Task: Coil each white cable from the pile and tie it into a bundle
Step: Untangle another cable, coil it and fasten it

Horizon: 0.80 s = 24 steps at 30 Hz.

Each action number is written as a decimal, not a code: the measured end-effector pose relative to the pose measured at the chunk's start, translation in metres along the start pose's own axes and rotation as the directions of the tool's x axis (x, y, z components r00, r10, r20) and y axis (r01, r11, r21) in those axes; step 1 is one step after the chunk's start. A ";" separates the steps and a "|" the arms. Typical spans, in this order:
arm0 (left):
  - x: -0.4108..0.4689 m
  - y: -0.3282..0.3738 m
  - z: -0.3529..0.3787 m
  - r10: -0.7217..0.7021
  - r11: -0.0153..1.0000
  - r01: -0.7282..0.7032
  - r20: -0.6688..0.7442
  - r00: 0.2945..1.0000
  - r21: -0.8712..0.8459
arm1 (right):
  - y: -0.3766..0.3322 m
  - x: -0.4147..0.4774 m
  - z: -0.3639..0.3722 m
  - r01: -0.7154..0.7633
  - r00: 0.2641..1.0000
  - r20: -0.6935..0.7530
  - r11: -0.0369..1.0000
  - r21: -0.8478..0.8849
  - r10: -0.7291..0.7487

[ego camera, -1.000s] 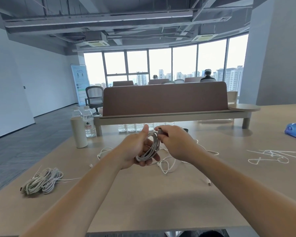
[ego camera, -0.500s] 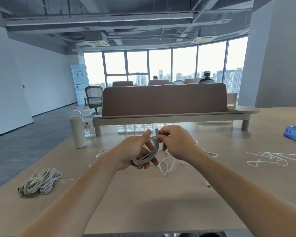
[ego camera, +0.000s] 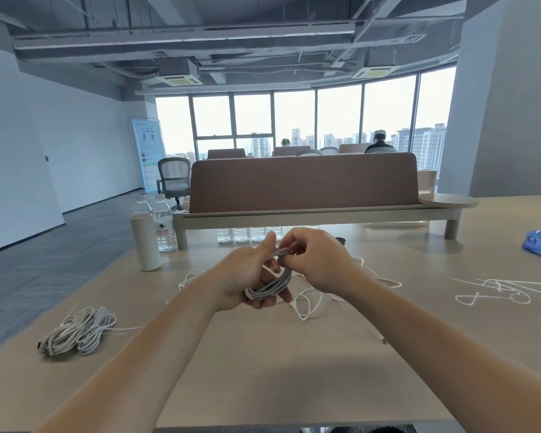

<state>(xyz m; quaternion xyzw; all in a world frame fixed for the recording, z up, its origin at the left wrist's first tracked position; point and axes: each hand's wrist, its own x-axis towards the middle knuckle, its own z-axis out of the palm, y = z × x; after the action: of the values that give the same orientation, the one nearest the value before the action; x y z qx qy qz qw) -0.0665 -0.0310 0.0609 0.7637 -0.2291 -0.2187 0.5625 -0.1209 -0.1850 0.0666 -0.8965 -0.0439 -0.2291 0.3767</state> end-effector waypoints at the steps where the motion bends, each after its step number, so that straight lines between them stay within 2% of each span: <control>1: -0.001 0.001 0.000 -0.011 1.000 0.011 0.008 1.000 -0.014 | 0.001 0.001 0.000 0.006 1.000 0.009 1.000 -0.015 -0.006; 7: 0.006 0.002 0.005 -0.082 0.996 0.083 0.053 0.995 -0.013 | 0.009 0.003 -0.005 0.018 0.998 0.055 0.997 -0.076 -0.014; 12: 0.018 0.005 0.013 -0.067 0.997 0.071 0.094 0.993 -0.032 | 0.022 0.005 -0.015 -0.022 0.996 0.080 0.997 -0.080 0.028; 21: 0.068 0.005 0.063 -0.043 0.999 0.042 0.222 0.974 0.010 | 0.064 -0.012 -0.049 -0.109 0.994 -0.009 0.944 -0.311 0.112; 24: 0.083 0.013 0.094 -0.027 0.996 0.004 0.278 0.960 0.084 | 0.082 -0.021 -0.070 -0.176 0.984 -0.055 0.924 -0.340 0.167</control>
<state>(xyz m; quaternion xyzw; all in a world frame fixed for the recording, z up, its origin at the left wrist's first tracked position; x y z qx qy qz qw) -0.0571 -0.1548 0.0413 0.7496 -0.3087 -0.3187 0.4911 -0.1451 -0.2902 0.0468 -0.9459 0.0799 -0.2107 0.2336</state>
